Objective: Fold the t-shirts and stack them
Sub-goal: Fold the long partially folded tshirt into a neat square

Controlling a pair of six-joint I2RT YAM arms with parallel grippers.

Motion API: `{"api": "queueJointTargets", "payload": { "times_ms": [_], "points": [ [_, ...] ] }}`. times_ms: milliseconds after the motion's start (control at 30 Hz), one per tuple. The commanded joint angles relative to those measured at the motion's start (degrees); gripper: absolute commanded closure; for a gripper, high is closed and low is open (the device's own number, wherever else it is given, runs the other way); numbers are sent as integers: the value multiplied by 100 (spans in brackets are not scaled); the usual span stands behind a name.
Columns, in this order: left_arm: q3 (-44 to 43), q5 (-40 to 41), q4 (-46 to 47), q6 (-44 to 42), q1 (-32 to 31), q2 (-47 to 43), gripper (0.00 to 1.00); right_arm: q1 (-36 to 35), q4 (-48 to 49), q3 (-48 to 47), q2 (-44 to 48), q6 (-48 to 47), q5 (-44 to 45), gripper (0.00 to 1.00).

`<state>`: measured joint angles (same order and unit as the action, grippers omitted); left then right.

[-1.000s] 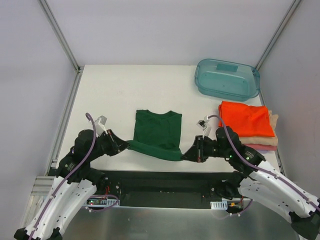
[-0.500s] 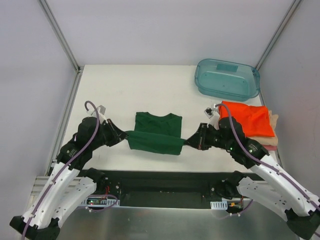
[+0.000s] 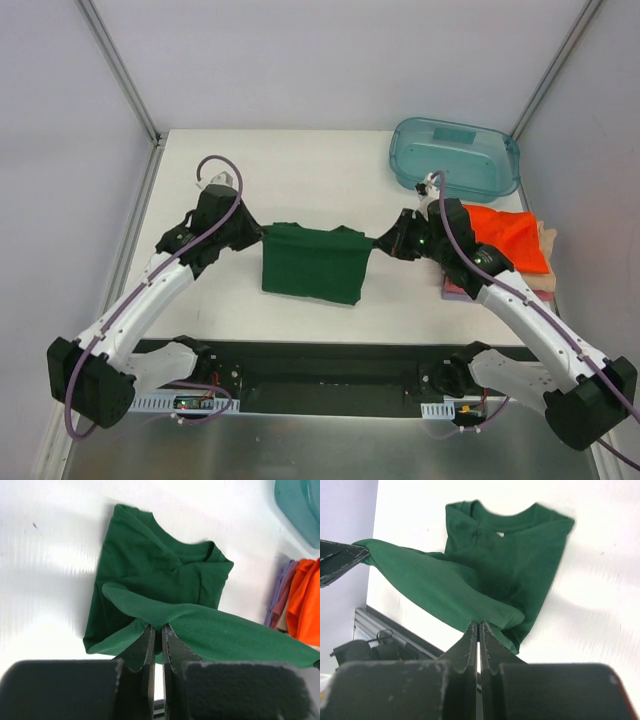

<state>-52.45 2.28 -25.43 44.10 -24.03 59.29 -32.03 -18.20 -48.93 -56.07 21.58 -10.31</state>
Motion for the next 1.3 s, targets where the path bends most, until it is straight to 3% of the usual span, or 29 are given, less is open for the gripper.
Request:
{"api": "queueJointTargets", "payload": {
  "times_ms": [0,233,633,1067,1100,1167,1200,1267],
  "points": [
    [-485,931,179,-340,127,521,100,311,360,-494,-456,-365,345,100],
    [-863,1160,258,-419,293,1330,100,575,501,-952,-1396,-445,406,100],
    [-1329,660,381,-446,636,2710,100,751,1099,-1180,-2724,-410,433,100],
    [-1769,229,425,-621,698,3765,100,804,1152,-1171,-3357,-312,811,100],
    [-1786,220,425,-613,707,3800,96,821,1117,-1224,-3427,-313,793,99],
    [-1830,176,434,-630,716,3827,80,856,1108,-1338,-3559,-348,723,86],
    [-1848,158,425,-639,724,3810,57,883,1073,-1417,-3629,-374,679,84],
    [-1866,123,425,-630,733,3679,35,909,933,-1602,-3656,-505,548,63]
  ]
}}
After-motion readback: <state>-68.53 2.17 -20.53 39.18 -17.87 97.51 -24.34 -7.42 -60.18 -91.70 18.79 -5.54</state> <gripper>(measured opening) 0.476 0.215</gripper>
